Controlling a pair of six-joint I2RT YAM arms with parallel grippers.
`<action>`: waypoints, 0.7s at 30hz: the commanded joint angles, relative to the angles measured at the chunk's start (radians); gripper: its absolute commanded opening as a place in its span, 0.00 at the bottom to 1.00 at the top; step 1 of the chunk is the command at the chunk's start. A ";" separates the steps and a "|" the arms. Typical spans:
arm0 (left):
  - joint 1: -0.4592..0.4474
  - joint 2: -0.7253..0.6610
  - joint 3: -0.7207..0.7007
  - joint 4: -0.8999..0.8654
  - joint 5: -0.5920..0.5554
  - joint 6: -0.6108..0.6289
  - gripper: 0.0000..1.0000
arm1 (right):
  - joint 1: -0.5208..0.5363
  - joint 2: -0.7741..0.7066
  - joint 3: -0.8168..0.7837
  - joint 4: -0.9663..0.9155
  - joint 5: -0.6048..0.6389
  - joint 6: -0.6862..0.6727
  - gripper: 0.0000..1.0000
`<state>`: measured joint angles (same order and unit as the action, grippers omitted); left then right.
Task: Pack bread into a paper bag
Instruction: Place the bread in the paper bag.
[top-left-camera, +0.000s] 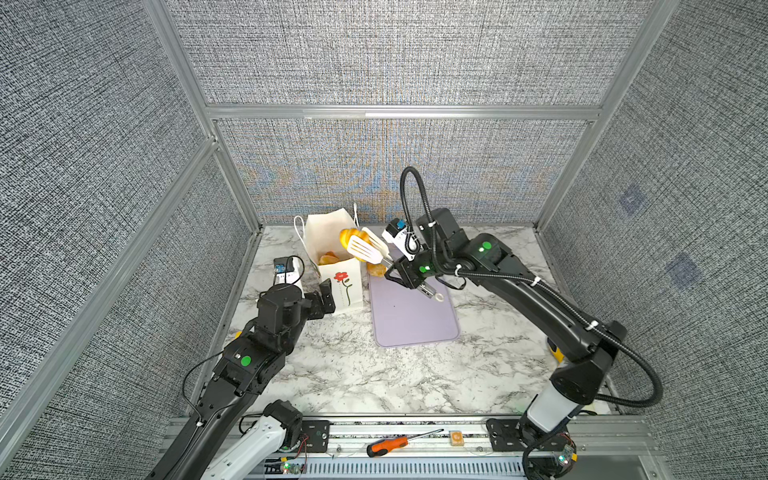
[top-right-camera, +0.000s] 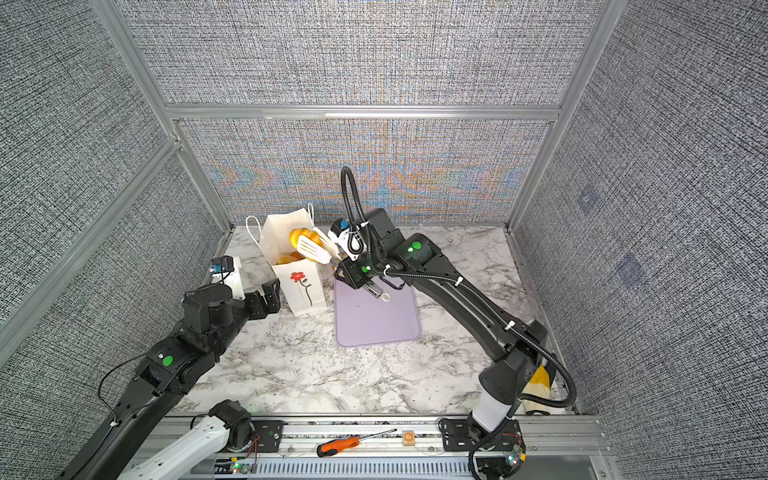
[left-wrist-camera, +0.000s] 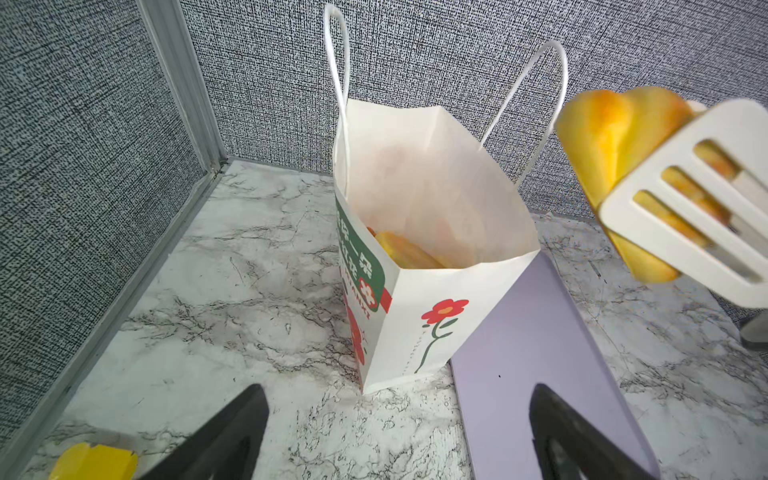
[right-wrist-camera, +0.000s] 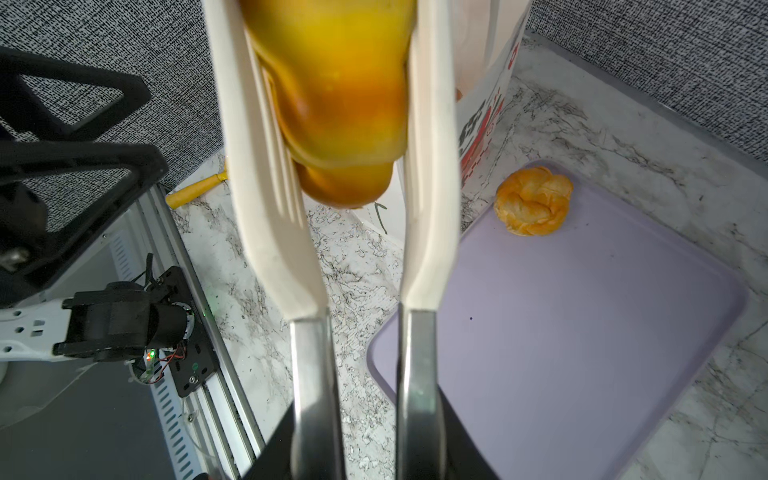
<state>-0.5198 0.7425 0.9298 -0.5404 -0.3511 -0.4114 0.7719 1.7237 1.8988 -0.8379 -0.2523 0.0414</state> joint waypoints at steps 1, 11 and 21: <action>0.008 0.001 0.001 0.002 0.032 0.010 0.99 | 0.001 0.049 0.067 0.048 -0.019 0.005 0.36; 0.012 -0.013 0.002 -0.015 0.030 0.016 0.99 | -0.001 0.221 0.258 -0.023 -0.002 -0.017 0.37; 0.012 -0.017 0.000 -0.023 0.029 0.017 0.99 | -0.003 0.299 0.347 -0.056 0.027 -0.021 0.44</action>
<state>-0.5079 0.7265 0.9298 -0.5552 -0.3191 -0.4076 0.7685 2.0197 2.2284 -0.8856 -0.2321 0.0299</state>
